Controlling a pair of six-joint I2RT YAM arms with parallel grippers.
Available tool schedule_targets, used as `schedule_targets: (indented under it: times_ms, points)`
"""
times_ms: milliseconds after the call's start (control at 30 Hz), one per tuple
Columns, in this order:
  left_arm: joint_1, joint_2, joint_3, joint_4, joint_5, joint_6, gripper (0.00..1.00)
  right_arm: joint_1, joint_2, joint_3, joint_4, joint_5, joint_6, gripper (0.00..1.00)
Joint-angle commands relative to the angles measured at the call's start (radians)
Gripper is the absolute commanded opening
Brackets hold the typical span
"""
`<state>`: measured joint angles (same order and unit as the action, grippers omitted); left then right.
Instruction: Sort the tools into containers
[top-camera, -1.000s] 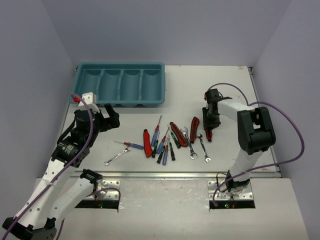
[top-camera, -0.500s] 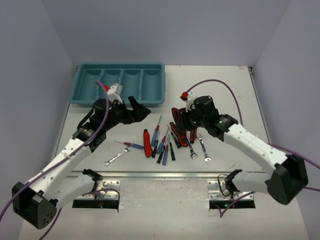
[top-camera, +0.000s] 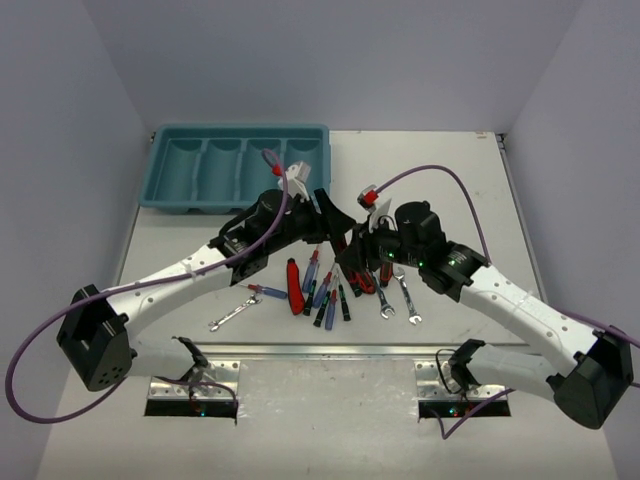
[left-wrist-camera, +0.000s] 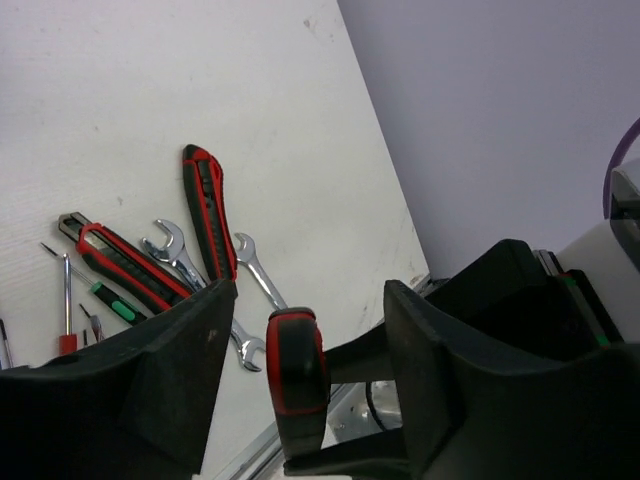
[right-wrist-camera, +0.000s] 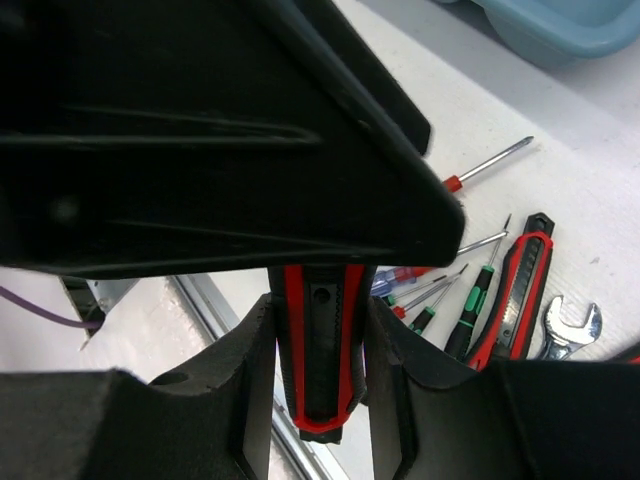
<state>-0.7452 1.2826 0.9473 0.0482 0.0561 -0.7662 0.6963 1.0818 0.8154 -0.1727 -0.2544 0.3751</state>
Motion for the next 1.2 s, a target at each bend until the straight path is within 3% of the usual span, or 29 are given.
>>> schedule_targets:
  times_ms: [0,33,67,200,233,267,333,367,433,600,700,833,900,1000,1167]
  points:
    - [-0.019,0.031,0.058,0.015,-0.092,-0.011,0.26,0.009,-0.037,0.021,0.101,-0.028,0.018,0.0]
    - [-0.019,0.034,0.063,-0.001,-0.104,-0.009,0.1,0.009,-0.04,0.019,0.104,-0.008,0.024,0.0]
    - [-0.02,0.036,0.07,-0.014,-0.114,-0.008,0.03,0.009,-0.037,0.02,0.103,0.018,0.028,0.0]
    - [-0.02,0.039,0.09,-0.039,-0.129,0.0,0.0,0.008,-0.013,0.024,0.097,0.106,0.049,0.01]
    - [-0.02,0.042,0.101,-0.043,-0.139,0.018,0.0,0.008,-0.006,0.029,0.094,0.134,0.059,0.09]
    - [-0.02,0.044,0.117,-0.068,-0.153,0.027,0.0,0.008,-0.002,0.031,0.091,0.148,0.064,0.25]
    - [0.009,0.071,0.189,-0.185,-0.218,0.091,0.0,0.007,0.009,0.043,0.03,0.216,0.072,0.79]
    - [0.032,0.091,0.23,-0.228,-0.251,0.126,0.0,0.006,0.014,0.05,0.003,0.248,0.074,0.98]
    - [0.111,0.166,0.362,-0.327,-0.298,0.166,0.0,0.001,0.007,0.056,-0.075,0.339,0.066,0.99]
    - [0.434,0.396,0.717,-0.519,-0.452,0.275,0.0,-0.04,-0.11,0.008,-0.229,0.522,0.046,0.99]
    - [0.552,0.549,0.957,-0.592,-0.526,0.351,0.0,-0.049,-0.188,-0.025,-0.271,0.535,0.033,0.99]
    - [0.676,0.725,1.235,-0.624,-0.776,0.508,0.0,-0.052,-0.267,-0.052,-0.31,0.455,0.027,0.99]
    - [0.72,0.735,1.215,-0.489,-0.796,0.584,0.0,-0.052,-0.283,-0.058,-0.328,0.413,0.025,0.99]
    - [0.778,0.691,0.975,-0.218,-0.701,0.789,0.0,-0.052,-0.315,-0.062,-0.352,0.354,0.025,0.99]
    - [0.805,0.726,0.834,-0.13,-0.604,1.007,0.0,-0.052,-0.35,-0.079,-0.35,0.299,0.016,0.99]
